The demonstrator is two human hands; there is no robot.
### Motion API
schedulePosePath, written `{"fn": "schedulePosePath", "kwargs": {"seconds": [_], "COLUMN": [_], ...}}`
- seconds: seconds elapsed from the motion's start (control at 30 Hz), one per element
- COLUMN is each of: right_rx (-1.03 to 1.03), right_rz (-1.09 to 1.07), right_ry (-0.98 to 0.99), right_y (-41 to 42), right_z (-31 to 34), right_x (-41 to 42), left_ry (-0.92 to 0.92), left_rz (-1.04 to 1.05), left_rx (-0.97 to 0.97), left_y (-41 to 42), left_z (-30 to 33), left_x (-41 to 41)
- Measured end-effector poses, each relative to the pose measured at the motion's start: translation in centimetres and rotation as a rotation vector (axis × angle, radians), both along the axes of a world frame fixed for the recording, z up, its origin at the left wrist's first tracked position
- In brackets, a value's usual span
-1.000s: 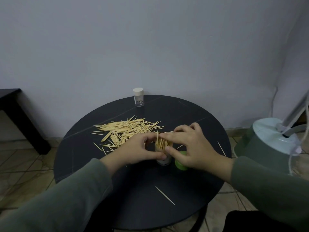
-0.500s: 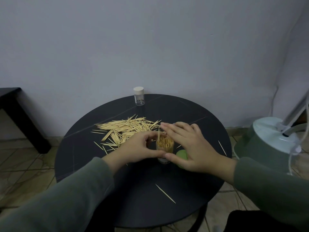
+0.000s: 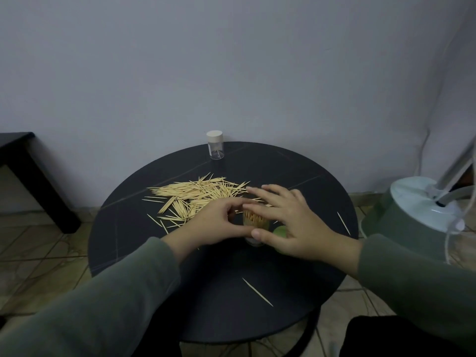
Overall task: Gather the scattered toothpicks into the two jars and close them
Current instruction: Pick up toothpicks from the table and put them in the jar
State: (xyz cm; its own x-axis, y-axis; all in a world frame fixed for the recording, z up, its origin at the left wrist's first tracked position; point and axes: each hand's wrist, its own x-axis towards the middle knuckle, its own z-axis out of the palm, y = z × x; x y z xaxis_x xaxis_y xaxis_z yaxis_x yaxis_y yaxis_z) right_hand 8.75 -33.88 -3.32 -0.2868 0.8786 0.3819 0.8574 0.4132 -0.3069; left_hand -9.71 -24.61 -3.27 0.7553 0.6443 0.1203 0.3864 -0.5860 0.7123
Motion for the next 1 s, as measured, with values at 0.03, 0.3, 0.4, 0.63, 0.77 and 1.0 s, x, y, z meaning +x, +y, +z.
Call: {"fn": "schedulePosePath", "kwargs": {"seconds": [0.03,0.3,0.4,0.63,0.77,1.0], "right_rx": [0.088,-0.193,-0.392,-0.545,-0.523,-0.407], "right_rz": [0.009,0.107,0.045,-0.009,0.022,-0.554], "right_ry": [-0.031,-0.312,-0.332,-0.378,-0.481,-0.212], "right_y": [-0.3,-3.4,-3.3,-2.3,-2.2,-0.3], "right_z": [0.1,1.7,1.4,2.0,2.3,5.4], "right_x": [-0.1,-2.7,-2.9,-3.0,-3.6,1.5], "left_ry": [-0.001,0.014,0.019,0.019,0.01,-0.067], "left_rz": [-0.001,0.01,0.021,0.042,0.046,0.092], "left_rx": [0.003,-0.025,-0.043,-0.016,0.016,0.04], "left_y": [0.0,-0.4,-0.5,-0.7,-0.7,-1.1], "left_z": [0.1,0.2,0.2,0.3,-0.1,-0.5], "left_x": [0.0,0.1,0.3,0.5,0.7,1.4]}}
